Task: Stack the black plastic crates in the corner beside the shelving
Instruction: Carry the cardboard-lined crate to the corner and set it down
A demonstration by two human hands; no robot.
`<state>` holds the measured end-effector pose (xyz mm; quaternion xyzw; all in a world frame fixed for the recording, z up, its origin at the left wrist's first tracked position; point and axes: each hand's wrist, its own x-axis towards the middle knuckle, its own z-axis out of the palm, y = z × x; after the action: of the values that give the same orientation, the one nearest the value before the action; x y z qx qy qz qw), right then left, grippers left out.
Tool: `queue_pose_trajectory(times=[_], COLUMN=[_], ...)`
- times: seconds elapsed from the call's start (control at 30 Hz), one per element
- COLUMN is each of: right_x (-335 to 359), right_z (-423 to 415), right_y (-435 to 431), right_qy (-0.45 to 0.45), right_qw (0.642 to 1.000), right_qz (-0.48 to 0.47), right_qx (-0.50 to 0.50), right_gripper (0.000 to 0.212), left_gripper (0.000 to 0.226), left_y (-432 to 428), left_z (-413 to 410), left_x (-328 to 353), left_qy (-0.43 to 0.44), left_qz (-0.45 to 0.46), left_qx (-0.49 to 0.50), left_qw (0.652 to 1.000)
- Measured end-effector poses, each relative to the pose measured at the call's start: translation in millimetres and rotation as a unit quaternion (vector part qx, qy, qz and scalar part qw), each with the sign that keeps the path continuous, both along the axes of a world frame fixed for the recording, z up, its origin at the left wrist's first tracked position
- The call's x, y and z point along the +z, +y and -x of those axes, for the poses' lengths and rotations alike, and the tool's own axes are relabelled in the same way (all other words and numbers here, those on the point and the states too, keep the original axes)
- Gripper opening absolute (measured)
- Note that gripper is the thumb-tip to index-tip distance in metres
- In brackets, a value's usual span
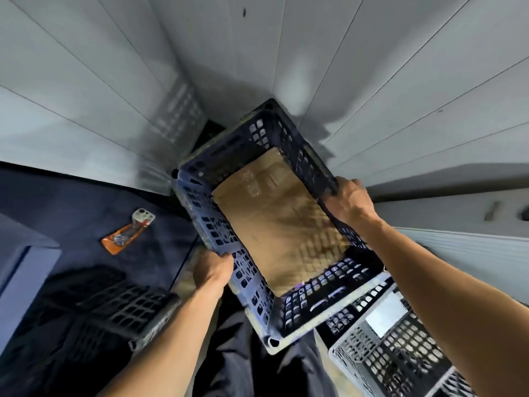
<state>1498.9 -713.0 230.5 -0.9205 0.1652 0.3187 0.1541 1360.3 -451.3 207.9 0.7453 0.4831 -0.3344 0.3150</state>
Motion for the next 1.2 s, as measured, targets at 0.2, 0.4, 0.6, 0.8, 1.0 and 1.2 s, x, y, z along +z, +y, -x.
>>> queue_pose_trajectory(times=[0.2, 0.4, 0.6, 0.8, 1.0, 1.2], right_x=[-85.4, -151.8, -183.5, -200.2, -209.5, -208.7], right_z=[-12.2, -20.4, -33.1, -49.2, -51.7, -25.6], right_y=[-8.2, -6.4, 0.7, -2.2, -10.8, -19.8], right_qy=[0.002, 0.019, 0.026, 0.002, -0.008, 0.001], right_qw=[1.000, 0.999, 0.999, 0.999, 0.998, 0.995], right_qz=[0.000, -0.013, -0.033, -0.024, -0.040, -0.039], right_qx=[0.007, 0.031, 0.032, 0.043, 0.054, 0.091], right_gripper=[0.038, 0.043, 0.052, 0.063, 0.075, 0.069], left_gripper=[0.017, 0.019, 0.024, 0.028, 0.027, 0.034], left_y=[-16.8, -35.9, -44.2, -62.1, -86.5, -95.3], left_z=[-3.2, 6.1, 8.2, 10.9, -8.9, -23.6], left_x=[-73.8, -139.7, -177.4, -204.8, -211.0, -201.1], left_qy=[-0.016, -0.005, 0.003, 0.024, 0.055, 0.076], left_qz=[-0.008, 0.004, 0.011, 0.042, 0.117, 0.173], left_qx=[0.072, 0.085, 0.134, 0.187, 0.250, 0.299], left_qw=[0.997, 0.996, 0.991, 0.981, 0.960, 0.935])
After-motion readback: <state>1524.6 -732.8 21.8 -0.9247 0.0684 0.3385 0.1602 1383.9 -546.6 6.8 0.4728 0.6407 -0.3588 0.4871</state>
